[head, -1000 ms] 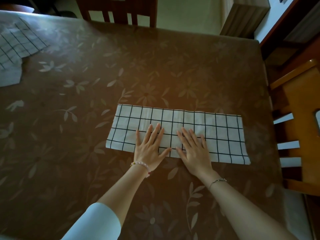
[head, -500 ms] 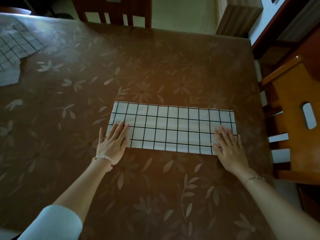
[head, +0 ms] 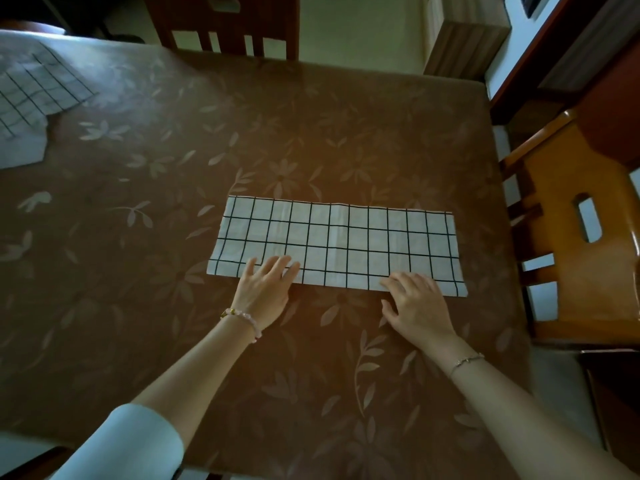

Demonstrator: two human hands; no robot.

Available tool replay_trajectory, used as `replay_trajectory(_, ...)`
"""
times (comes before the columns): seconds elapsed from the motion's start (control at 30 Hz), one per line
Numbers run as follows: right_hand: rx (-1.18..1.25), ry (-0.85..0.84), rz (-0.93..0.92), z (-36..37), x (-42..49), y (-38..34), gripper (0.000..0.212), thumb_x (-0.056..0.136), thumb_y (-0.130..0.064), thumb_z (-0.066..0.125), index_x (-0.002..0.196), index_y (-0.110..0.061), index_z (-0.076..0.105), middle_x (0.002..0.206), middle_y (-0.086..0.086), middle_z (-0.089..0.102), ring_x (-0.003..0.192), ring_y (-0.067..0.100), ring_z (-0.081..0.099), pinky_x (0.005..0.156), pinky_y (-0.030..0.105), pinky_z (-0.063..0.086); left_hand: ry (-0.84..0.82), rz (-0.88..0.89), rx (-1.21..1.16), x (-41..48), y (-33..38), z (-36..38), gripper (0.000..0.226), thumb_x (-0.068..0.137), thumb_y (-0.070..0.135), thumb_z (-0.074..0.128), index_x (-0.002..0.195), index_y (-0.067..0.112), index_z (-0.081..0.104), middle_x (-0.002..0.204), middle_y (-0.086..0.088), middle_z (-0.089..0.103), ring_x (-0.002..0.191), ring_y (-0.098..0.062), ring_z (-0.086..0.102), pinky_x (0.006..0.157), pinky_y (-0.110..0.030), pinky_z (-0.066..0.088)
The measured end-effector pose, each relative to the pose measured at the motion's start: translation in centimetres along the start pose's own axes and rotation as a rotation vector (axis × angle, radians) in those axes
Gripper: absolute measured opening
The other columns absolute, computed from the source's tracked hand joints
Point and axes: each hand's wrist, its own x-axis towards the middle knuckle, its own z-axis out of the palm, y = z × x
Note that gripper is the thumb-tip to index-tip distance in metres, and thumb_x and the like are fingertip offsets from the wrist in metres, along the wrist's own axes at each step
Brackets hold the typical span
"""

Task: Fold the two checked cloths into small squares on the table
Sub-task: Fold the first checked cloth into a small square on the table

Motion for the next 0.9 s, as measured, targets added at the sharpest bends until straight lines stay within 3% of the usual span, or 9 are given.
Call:
replay_trajectory(0.13,-0.006,0.023,0.011,-0.2,0.6,0.6,0.026,0.075,-0.015,0.068,0.100,-0.013,0.064,0.097,0.002,0.065,0.090,0.020,0.061,0.081,0.034,0.049,-0.022,-0.071,0.050,-0.2,-1.8,-0.7,0.034,0.065,0.001,0.073,0.097,0.007,0.064,0.098,-0.009,0.065,0.090,-0.027,0.064,0.083,-0.050,0.051)
replay_trajectory(0.4,-0.033,0.010,0.046,-0.2,0.9,0.6,0.021,0.073,-0.007,0.068,0.093,-0.006,0.063,0.092,0.006,0.063,0.083,0.023,0.060,0.070,0.032,0.051,-0.088,-0.068,0.137,-0.5,-2.9,-0.8,0.026,0.075,0.008,0.067,0.100,0.006,0.062,0.101,-0.008,0.062,0.091,-0.025,0.062,0.086,-0.044,0.050)
replay_trajectory(0.53,-0.030,0.020,0.043,-0.4,-0.7,0.3,0.022,0.072,-0.007,0.068,0.093,-0.007,0.062,0.092,0.006,0.063,0.084,0.022,0.060,0.071,0.031,0.049,-0.043,-0.059,0.103,-2.6,-2.1,-0.3,0.033,0.059,0.003,0.080,0.088,0.002,0.065,0.090,-0.011,0.065,0.082,-0.027,0.064,0.077,-0.043,0.054)
replay_trajectory(0.7,-0.006,0.018,0.025,0.0,-5.1,-0.2,0.025,0.075,-0.010,0.066,0.100,-0.007,0.064,0.101,0.006,0.064,0.093,0.022,0.061,0.081,0.033,0.050,0.017,0.031,0.012,-7.3,-1.0,0.6,0.054,0.045,0.002,0.087,0.096,-0.001,0.067,0.098,-0.013,0.068,0.090,-0.026,0.067,0.080,-0.040,0.055)
replay_trajectory(0.9,0.037,0.037,0.034,-0.3,-9.5,-1.7,0.023,0.073,-0.009,0.070,0.096,-0.008,0.067,0.099,0.004,0.067,0.091,0.020,0.064,0.083,0.036,0.049,-0.001,0.113,0.001,-11.7,-0.2,0.5,0.064,0.034,0.000,0.089,0.095,-0.002,0.068,0.096,-0.013,0.070,0.089,-0.025,0.068,0.076,-0.038,0.056)
